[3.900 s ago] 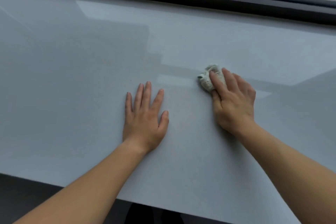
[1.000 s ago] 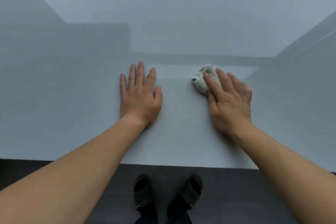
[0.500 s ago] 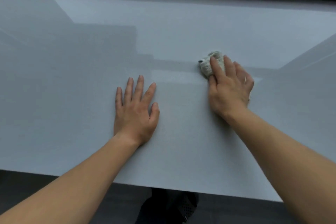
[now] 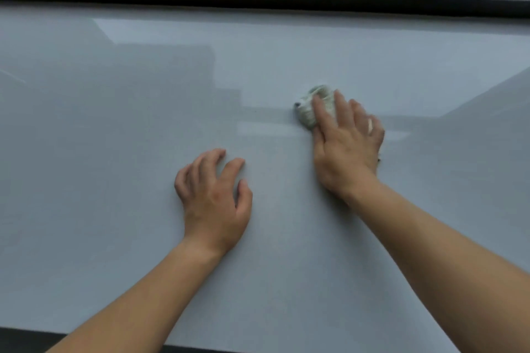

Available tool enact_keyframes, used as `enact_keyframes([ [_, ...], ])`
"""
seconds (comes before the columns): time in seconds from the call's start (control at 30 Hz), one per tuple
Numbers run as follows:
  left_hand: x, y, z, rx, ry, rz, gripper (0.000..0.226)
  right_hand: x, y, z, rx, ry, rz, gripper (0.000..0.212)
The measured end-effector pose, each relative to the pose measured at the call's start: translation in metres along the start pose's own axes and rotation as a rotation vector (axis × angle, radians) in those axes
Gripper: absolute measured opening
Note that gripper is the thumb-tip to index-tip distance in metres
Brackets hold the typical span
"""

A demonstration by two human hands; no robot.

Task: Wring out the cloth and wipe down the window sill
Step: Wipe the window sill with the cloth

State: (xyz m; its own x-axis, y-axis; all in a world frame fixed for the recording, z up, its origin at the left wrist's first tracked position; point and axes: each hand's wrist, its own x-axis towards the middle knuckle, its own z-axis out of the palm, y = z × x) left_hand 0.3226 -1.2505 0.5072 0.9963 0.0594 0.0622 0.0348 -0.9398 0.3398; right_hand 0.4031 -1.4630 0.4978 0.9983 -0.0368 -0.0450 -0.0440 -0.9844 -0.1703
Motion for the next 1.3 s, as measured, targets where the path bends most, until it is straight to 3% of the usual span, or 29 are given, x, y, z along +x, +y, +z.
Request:
enact_keyframes([
  [0.07, 0.027, 0.005, -0.001, -0.024, 0.008, 0.018, 0.041, -0.010, 0.004, 0.000, -0.024, -0.031, -0.209, 0.052],
  [0.13, 0.062, 0.011, 0.003, -0.024, -0.021, 0.070, 0.045, 0.005, 0.023, -0.006, -0.017, -0.057, -0.290, 0.052],
  [0.2, 0.101, 0.017, 0.009, -0.026, -0.103, 0.082, 0.053, 0.037, 0.041, -0.010, -0.019, -0.025, -0.201, 0.053],
  [0.3, 0.145, 0.024, 0.024, 0.001, -0.211, 0.034, 0.059, 0.073, 0.038, -0.011, 0.035, 0.036, 0.098, 0.052],
  [0.37, 0.150, 0.027, 0.033, 0.074, -0.216, 0.007, 0.063, 0.072, 0.019, -0.006, 0.040, 0.054, 0.142, 0.052],
  [0.5, 0.146, 0.030, 0.040, 0.151, -0.176, 0.022, 0.068, 0.056, 0.020, -0.005, 0.002, 0.004, -0.197, 0.052],
  [0.57, 0.147, 0.029, 0.040, 0.170, -0.178, 0.022, 0.068, 0.079, 0.040, -0.011, -0.004, 0.001, -0.229, 0.053],
  [0.67, 0.147, 0.030, 0.040, 0.180, -0.183, 0.024, 0.068, 0.123, 0.055, -0.015, 0.015, 0.048, -0.001, 0.052],
  [0.77, 0.148, 0.030, 0.039, 0.190, -0.181, 0.027, 0.068, 0.144, 0.026, -0.010, 0.080, 0.121, 0.238, 0.050],
  [0.8, 0.149, 0.031, 0.039, 0.188, -0.181, 0.026, 0.068, 0.142, 0.012, -0.007, 0.081, 0.116, 0.216, 0.050],
  [0.87, 0.150, 0.031, 0.039, 0.187, -0.177, 0.027, 0.068, 0.132, -0.005, 0.001, 0.021, 0.083, 0.000, 0.050],
  [0.97, 0.149, 0.032, 0.039, 0.192, -0.176, 0.032, 0.068, 0.139, 0.011, -0.007, -0.003, 0.047, -0.252, 0.049],
  [1.03, 0.149, 0.032, 0.040, 0.191, -0.178, 0.032, 0.068, 0.157, 0.026, -0.011, 0.002, 0.059, -0.204, 0.048],
  [1.13, 0.148, 0.033, 0.040, 0.192, -0.166, 0.033, 0.068, 0.174, 0.008, -0.009, 0.051, 0.111, 0.065, 0.048],
  [1.17, 0.148, 0.034, 0.040, 0.192, -0.163, 0.033, 0.068, 0.176, -0.006, -0.007, 0.048, 0.113, 0.079, 0.048],
  [1.3, 0.147, 0.034, 0.040, 0.193, -0.158, 0.038, 0.068, 0.181, -0.031, -0.005, -0.018, 0.044, -0.206, 0.048],
])
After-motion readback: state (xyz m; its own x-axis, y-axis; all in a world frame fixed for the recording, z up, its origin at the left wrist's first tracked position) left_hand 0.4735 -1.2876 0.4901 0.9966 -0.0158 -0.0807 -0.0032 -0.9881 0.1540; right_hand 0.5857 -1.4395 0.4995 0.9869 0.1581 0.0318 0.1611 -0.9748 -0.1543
